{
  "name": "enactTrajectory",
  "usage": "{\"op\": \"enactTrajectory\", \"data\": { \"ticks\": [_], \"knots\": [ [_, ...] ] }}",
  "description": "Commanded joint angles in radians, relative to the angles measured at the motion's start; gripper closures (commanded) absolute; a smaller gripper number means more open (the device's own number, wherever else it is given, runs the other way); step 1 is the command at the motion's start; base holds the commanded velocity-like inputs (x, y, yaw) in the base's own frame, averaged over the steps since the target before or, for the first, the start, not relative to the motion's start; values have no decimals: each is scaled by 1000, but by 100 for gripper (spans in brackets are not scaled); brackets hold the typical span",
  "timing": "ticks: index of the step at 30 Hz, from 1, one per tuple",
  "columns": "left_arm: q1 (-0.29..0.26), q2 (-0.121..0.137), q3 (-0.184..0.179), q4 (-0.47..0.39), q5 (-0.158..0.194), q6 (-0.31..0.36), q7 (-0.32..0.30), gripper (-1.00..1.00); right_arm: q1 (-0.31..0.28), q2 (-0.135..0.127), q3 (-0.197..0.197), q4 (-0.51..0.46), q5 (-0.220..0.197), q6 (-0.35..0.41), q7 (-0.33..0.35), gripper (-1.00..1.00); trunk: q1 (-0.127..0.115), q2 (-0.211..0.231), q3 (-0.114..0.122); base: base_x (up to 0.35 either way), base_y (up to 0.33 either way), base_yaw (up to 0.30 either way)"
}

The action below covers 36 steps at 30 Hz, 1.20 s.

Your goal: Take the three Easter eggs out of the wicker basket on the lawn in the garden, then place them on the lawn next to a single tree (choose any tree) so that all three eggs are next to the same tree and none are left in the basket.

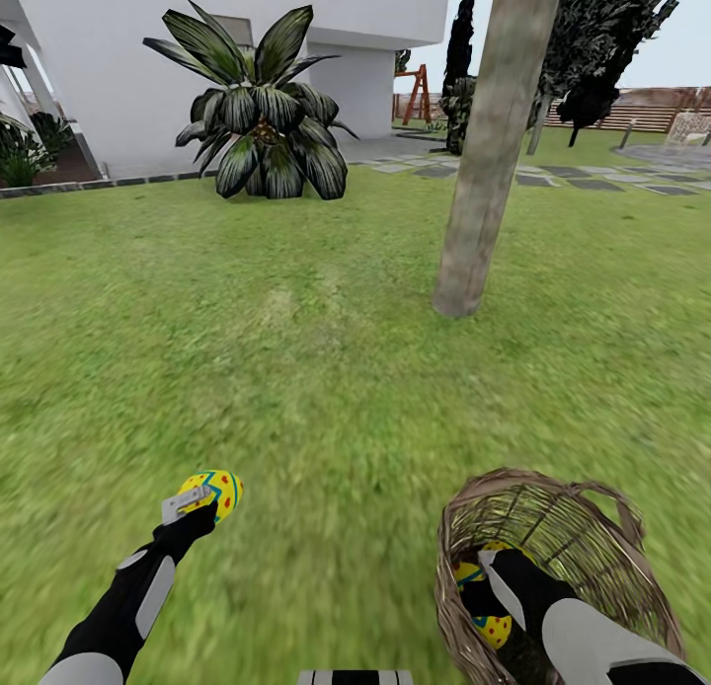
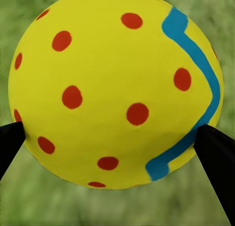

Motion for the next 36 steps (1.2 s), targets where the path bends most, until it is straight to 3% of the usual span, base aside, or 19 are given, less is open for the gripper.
{"op": "enactTrajectory", "data": {
  "ticks": [1, 5, 14, 19, 36],
  "knots": [
    [-1, 0, 3, 1, 9, 7, -7, 100, 0, -1, 7, -2, -8, 5, 0, 100, 0, 0, -1, 0, 0, 0],
    [0, 0, 3, 2, 9, 8, -7, 100, 0, -1, 7, -2, -8, 5, 0, 100, 0, 0, -1, 0, 0, 0],
    [0, -2, 1, 18, 7, 9, -7, 100, 0, -1, 7, -2, -8, 5, -1, 100, -4, 2, 34, 0, 0, 0],
    [0, -3, -25, 24, 7, 9, -6, 100, 0, -1, 7, -2, -8, 5, -1, 100, -6, 3, 53, 0, 0, 0],
    [-1, -4, -27, 25, 7, 9, -4, 100, 0, -3, 7, -1, -8, 5, -1, 100, -14, 7, 119, 0, 0, 0]
  ]
}}
